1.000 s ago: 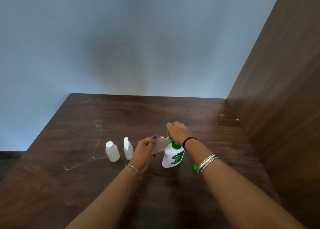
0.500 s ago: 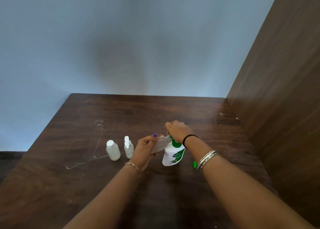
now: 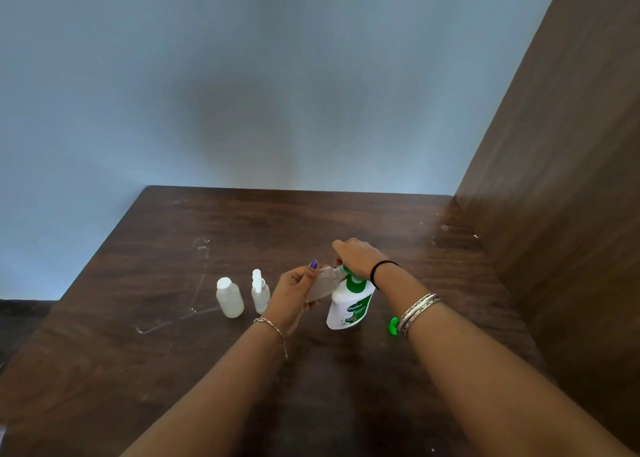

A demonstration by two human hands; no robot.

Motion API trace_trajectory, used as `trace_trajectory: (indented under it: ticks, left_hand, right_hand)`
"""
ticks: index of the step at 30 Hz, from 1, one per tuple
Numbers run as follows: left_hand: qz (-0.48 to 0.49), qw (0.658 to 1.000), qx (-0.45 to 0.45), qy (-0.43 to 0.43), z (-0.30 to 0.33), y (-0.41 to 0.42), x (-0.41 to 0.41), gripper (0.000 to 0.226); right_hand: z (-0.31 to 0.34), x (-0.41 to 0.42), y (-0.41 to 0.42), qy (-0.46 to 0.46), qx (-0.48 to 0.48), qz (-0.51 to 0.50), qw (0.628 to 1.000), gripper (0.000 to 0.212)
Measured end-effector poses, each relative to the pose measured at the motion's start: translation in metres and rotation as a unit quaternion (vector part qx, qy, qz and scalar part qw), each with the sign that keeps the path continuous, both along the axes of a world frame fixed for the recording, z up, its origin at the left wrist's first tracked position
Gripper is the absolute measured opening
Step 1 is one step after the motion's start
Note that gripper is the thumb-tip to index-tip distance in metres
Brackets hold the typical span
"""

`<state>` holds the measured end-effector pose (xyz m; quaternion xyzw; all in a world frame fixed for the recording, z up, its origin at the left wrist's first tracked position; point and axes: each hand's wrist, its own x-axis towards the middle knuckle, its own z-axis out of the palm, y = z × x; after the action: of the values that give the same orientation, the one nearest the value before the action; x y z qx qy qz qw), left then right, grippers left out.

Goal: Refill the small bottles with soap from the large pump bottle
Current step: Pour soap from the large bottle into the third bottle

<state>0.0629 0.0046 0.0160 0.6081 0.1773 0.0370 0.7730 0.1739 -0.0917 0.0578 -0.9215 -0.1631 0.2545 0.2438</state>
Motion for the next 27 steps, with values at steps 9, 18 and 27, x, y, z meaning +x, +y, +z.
trace_trajectory:
  ticks: [9, 18, 27]
  left_hand:
    - [-0.006, 1.0, 0.005, 0.016, -0.004, 0.001, -0.001, 0.029]
    - [-0.004, 1.0, 0.002, 0.023, -0.005, 0.002, -0.001, 0.028]
    - [-0.005, 1.0, -0.004, 0.02, -0.003, 0.002, 0.001, 0.029]
  right_hand:
    - [-0.004, -0.006, -0.001, -0.042, -0.001, -0.009, 0.999, 0.032]
    - [-0.008, -0.006, -0.002, -0.049, 0.018, -0.019, 0.998, 0.041]
    - [-0.007, -0.002, -0.003, -0.037, 0.017, -0.006, 0.999, 0.035]
